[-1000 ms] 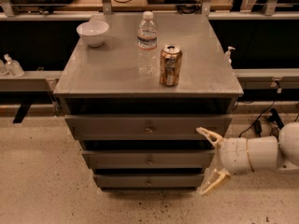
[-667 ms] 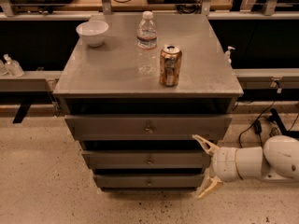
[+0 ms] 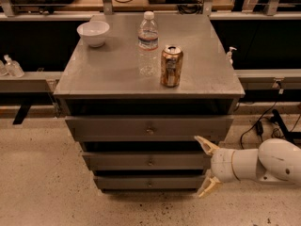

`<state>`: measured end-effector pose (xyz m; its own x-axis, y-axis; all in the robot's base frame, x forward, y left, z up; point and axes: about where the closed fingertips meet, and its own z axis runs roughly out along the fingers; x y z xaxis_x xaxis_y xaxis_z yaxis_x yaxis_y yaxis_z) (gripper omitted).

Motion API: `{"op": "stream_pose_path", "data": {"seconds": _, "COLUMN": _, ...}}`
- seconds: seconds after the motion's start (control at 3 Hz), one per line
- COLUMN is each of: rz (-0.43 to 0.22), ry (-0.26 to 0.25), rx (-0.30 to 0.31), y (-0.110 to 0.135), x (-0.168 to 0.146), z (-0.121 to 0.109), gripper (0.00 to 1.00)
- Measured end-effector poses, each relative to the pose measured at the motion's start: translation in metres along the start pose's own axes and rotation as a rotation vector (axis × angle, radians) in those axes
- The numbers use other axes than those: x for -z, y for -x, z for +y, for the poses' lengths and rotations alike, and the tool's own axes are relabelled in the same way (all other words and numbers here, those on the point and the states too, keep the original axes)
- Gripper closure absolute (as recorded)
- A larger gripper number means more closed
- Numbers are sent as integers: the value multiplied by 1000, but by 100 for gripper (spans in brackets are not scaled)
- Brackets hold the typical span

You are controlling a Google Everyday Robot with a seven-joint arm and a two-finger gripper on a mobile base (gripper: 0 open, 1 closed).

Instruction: Open bottom drawer

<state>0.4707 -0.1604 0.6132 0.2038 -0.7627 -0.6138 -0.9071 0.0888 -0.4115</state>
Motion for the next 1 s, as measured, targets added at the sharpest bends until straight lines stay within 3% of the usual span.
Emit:
{"op": "stream_pose_path", "data": {"seconds": 0.33, "rz": -54, "ry": 101, "rx": 47, "y": -16, "x": -57, "z": 17, "gripper": 0}}
{"op": "stream_pose_path", "data": {"seconds": 0.67, "rz": -56, "ry": 211, "rx": 60, "y": -63, "x": -120, "z": 51, "gripper": 0}}
{"op": "stream_pose_path", "data": {"seconds": 1.0, "rz": 28, "ry": 296, "rx": 30, "y": -137, "x": -150, "z": 96, "gripper": 0}}
